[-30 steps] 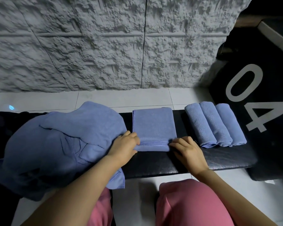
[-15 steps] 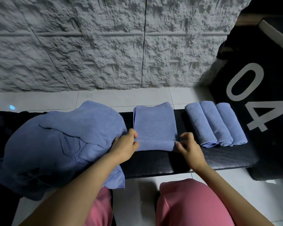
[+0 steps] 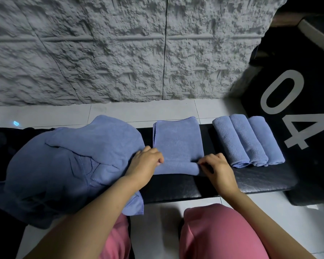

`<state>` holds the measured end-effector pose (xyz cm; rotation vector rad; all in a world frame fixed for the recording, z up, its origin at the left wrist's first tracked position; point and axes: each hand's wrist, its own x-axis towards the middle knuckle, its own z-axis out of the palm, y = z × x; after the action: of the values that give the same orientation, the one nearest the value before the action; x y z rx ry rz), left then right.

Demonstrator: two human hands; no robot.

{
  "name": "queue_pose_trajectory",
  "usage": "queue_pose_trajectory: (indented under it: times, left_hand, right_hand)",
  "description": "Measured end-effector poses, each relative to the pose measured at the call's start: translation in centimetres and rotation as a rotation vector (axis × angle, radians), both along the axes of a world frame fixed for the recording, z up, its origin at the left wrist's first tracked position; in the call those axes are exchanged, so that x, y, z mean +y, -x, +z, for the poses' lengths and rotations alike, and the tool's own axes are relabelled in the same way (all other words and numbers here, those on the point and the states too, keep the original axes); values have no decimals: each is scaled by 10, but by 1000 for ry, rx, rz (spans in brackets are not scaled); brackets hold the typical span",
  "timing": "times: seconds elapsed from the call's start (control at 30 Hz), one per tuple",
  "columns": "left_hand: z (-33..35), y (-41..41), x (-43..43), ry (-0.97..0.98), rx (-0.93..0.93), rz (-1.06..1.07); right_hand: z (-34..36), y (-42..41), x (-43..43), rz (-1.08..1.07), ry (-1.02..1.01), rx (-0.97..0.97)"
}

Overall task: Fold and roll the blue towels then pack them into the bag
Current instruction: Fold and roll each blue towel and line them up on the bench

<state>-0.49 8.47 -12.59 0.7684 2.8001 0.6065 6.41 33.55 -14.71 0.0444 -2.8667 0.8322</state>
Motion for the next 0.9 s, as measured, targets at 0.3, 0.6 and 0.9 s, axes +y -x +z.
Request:
queue_pose_trajectory:
  times: [0.3, 0.6, 0.9]
  left_hand:
    - [-5, -9, 1, 214, -1, -76]
    - [-4, 2, -1, -96, -318, 270]
    - [-2, 0, 3, -43, -332, 350]
  right_hand:
    - [-11, -14, 7, 101, -164, 76]
    - [-3, -10, 1, -130, 310, -143]
    - [-5, 2, 0, -256, 305, -258]
